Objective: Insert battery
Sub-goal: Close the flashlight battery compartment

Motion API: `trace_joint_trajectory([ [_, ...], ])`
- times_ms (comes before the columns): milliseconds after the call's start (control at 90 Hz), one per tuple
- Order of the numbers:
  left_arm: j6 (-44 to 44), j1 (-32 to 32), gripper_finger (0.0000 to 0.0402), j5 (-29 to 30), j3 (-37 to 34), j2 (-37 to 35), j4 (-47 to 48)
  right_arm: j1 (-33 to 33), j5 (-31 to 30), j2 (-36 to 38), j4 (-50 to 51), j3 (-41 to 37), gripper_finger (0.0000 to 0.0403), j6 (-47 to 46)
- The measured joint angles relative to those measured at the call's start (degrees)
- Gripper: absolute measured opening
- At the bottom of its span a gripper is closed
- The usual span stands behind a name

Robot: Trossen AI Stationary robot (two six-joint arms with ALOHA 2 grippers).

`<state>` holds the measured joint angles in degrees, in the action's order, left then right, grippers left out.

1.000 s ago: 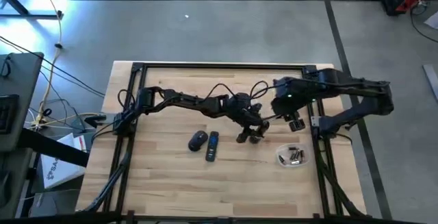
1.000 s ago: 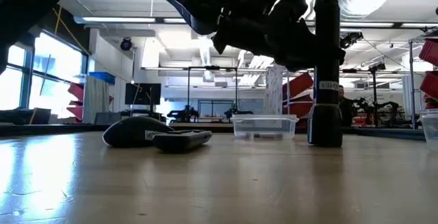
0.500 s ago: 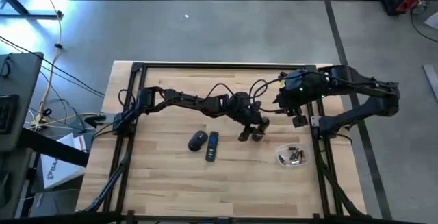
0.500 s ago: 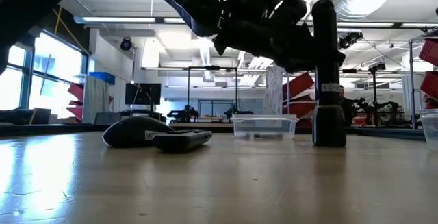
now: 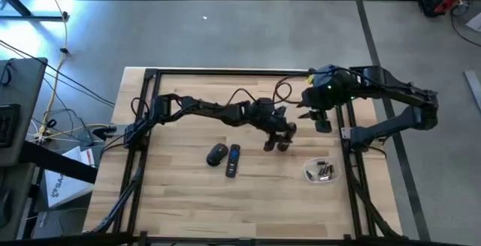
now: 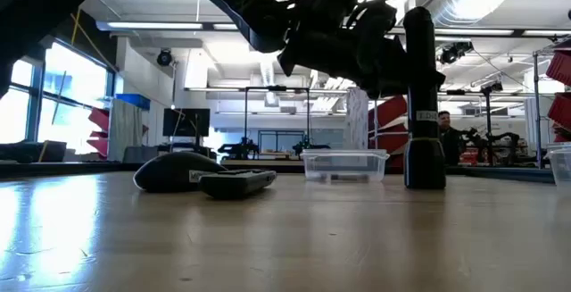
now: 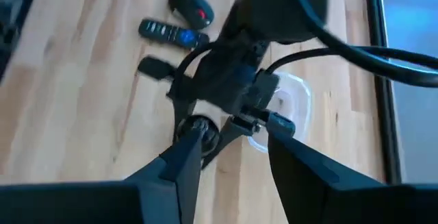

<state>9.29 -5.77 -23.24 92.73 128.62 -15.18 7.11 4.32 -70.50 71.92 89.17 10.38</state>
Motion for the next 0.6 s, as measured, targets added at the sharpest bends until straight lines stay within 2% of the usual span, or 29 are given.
trace_joint_trajectory([
  [144,0.88,1.1,0.0146,-0.25,0.0,-0.02,0.35,-0.02,1.9,-0.19,0.55,0.0,0.0138,-7.34],
  [311,4.03,2.27,0.0146,2.87,0.02,-0.11,0.37,-0.02,0.14,-2.23,0.81,-0.02,0.0138,-17.76],
  [489,4.76,2.62,0.0146,5.85,0.02,-0.11,-0.68,-2.52,0.12,-3.15,2.03,-0.02,0.0138,-22.45],
  [600,4.84,2.41,0.0146,5.91,0.02,-0.11,-0.72,-6.22,-2.8,-3.02,3.13,-0.02,0.0138,-22.68],
])
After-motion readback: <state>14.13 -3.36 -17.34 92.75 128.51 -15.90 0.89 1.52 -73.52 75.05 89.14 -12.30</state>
